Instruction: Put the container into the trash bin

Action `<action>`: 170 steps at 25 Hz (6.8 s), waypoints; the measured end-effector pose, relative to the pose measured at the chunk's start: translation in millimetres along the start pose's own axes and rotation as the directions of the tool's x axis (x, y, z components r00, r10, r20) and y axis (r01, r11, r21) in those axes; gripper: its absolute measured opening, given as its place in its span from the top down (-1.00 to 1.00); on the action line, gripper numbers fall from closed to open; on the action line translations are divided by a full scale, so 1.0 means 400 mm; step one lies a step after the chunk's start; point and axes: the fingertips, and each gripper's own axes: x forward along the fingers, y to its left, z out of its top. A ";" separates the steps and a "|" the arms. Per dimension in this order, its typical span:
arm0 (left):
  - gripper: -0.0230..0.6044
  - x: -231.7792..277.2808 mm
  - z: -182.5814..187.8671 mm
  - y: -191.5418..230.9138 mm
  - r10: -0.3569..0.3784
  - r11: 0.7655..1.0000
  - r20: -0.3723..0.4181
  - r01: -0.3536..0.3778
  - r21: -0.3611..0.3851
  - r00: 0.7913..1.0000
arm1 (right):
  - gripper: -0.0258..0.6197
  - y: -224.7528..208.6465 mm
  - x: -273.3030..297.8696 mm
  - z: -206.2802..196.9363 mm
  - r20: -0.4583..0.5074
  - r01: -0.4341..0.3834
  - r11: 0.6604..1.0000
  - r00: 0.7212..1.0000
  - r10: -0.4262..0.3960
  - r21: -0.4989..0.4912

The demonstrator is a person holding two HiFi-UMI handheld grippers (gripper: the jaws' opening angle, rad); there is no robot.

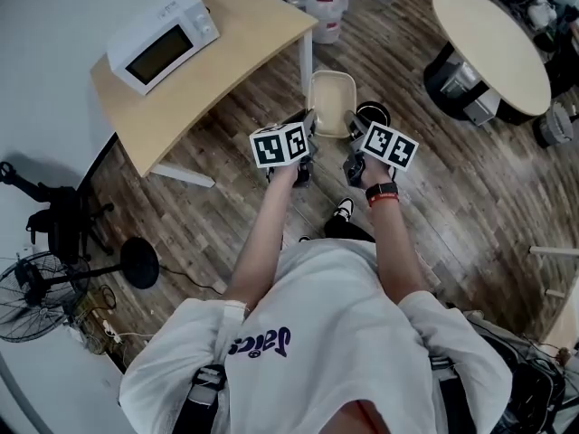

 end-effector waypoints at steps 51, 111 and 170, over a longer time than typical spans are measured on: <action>0.72 0.845 0.022 -0.209 -0.152 0.988 -0.243 0.153 -0.017 0.958 | 0.62 -0.668 0.167 0.452 0.068 0.185 0.947 0.975 -0.210 0.264; 0.73 1.653 -0.385 0.201 -0.123 0.992 -0.591 0.099 -0.074 0.797 | 0.61 -1.397 0.729 0.265 -0.204 0.414 0.807 0.910 -0.360 0.422; 0.72 2.174 -1.126 0.675 -0.068 0.996 -0.859 -0.018 -0.089 0.507 | 0.59 -2.116 1.129 -0.307 -0.349 0.546 0.611 0.838 -0.420 0.573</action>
